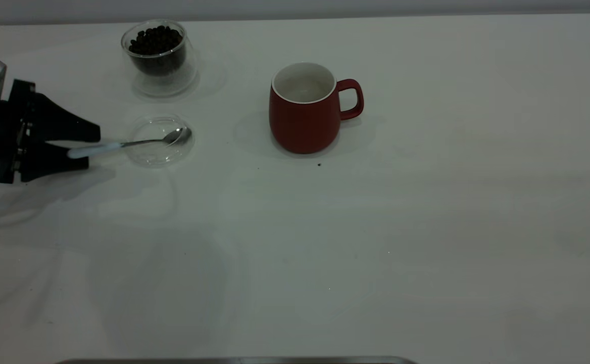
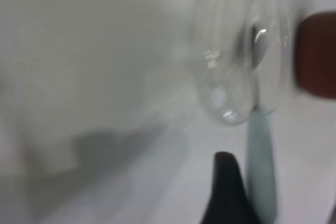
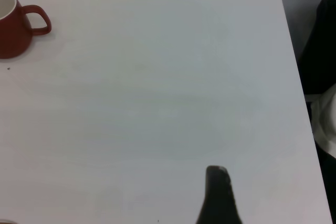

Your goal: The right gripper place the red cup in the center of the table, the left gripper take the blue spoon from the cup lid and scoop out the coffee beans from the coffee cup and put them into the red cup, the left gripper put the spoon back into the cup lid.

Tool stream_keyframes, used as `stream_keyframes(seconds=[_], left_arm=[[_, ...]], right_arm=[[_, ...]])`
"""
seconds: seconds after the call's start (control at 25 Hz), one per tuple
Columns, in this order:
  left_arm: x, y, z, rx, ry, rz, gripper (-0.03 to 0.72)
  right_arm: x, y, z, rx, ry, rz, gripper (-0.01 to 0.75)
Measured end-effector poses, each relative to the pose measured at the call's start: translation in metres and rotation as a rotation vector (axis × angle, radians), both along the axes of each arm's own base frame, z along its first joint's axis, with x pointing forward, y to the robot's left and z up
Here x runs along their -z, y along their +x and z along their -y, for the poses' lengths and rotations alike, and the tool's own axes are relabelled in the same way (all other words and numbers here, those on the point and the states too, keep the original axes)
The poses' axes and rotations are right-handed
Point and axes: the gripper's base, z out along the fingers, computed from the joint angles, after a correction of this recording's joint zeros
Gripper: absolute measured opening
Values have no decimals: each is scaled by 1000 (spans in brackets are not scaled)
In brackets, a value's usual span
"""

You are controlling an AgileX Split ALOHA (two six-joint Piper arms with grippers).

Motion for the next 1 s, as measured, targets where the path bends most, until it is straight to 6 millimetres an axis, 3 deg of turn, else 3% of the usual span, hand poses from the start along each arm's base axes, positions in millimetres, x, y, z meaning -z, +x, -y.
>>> stream_keyframes(seconds=[0.16,0.32,0.48,0.6,0.8,1.0], left_arm=[[-3,11,-11,60,116,-28,616],[-34,32,-29,113,254,-33,613],[-94,54,-45,135,366,-34,606],[-149,59,-51,164,402,-68,599],[-231,50,-52,177,481,-88,595],[-296,29,-31,143,613,-14,595]], right_arm=[[0,0,0,0,0,0,590],[0,0,0,0,0,0,590],[0,0,0,0,0,0,590],[0,0,0,0,0,0,590],[0,0,0,0,0,0,590],[0,0,0,0,0,0,590]])
